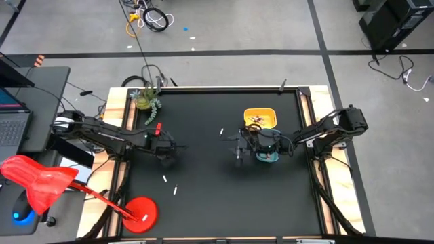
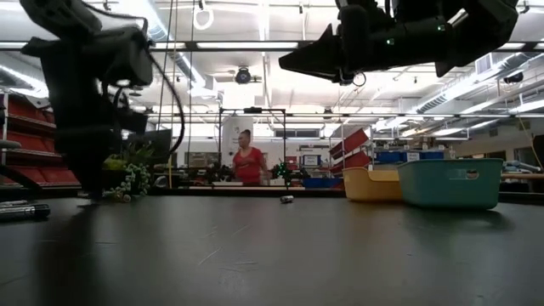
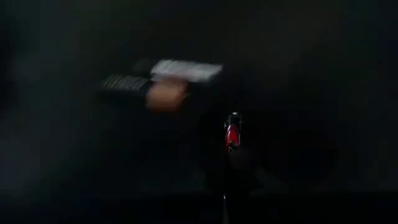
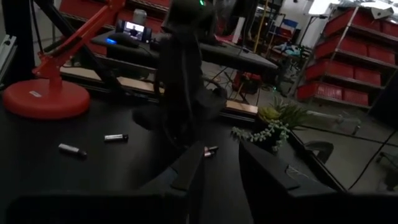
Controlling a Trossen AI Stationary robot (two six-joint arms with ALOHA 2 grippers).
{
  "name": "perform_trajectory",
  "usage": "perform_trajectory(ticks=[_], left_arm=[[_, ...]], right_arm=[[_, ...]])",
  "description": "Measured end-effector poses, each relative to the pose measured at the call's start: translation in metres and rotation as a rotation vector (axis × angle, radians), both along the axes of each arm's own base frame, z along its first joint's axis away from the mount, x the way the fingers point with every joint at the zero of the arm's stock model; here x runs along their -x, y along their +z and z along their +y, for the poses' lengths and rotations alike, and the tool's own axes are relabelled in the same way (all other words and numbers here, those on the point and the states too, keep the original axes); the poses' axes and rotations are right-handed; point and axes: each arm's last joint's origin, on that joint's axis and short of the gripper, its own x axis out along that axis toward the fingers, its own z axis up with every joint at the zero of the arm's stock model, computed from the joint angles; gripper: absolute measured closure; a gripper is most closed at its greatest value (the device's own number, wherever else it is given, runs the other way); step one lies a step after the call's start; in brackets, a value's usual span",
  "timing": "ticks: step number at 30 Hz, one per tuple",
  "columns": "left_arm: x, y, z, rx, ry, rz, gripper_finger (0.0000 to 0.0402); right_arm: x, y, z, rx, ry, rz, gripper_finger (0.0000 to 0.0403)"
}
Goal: Sort batteries
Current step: Put the silver black battery into the yellow bin
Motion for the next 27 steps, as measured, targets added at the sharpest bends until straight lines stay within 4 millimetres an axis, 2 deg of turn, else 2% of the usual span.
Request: perform_trajectory(ticks=[10, 16, 21, 27], left_arm=[[-0.021, 0.028, -0.001, -0.04, -0.069, -0.096, 0.0401], [-0.053, 0.05, -0.002, -0.131, -0.22, -0.386, 0.0401], [-0.078, 0.072, -0.003, -0.251, -0.331, -0.7, 0.0401], [-0.091, 0.088, -0.005, -0.297, -0.421, -0.913, 0.0401]], right_arm=[[0.001, -0.005, -0.001, -0.014, -0.019, 0.048, 0.0294], [-0.002, -0.01, -0.002, -0.067, -0.029, 0.047, 0.0294], [-0.005, -0.018, -0.001, -0.103, -0.014, -0.111, 0.0293], [-0.013, -0.023, -0.002, -0.183, 0.121, -0.316, 0.0284]])
